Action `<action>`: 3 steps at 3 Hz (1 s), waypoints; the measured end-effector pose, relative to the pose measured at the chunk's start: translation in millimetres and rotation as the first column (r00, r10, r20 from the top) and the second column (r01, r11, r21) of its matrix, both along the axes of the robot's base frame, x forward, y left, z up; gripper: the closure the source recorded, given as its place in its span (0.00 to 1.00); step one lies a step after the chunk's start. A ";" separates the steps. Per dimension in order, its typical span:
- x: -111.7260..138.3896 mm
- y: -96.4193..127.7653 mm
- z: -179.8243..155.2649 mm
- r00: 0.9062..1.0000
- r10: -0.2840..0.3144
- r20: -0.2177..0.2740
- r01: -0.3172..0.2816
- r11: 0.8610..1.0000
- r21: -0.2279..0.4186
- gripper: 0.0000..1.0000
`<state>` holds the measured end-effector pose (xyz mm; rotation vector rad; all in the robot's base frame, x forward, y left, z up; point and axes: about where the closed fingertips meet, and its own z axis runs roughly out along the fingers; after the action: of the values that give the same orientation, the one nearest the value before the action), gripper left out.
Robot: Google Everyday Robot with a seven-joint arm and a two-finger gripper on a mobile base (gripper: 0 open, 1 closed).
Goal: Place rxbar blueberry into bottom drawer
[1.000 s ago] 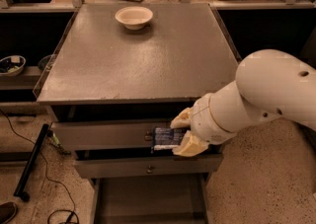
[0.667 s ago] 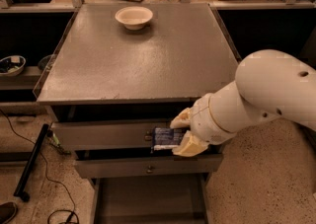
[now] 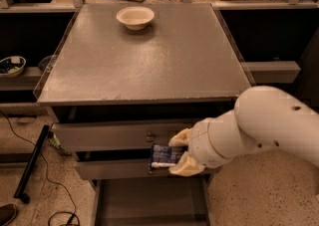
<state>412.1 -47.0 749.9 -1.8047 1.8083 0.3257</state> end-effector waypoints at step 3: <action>-0.6 4.6 -65.9 0.999 -0.009 -0.048 0.011 0.998 0.054 1.00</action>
Offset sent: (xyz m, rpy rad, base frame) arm 0.0113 0.0012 -0.0892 0.0581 0.0728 -0.0258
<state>411.5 -42.4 684.0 -1.7643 1.8230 0.4137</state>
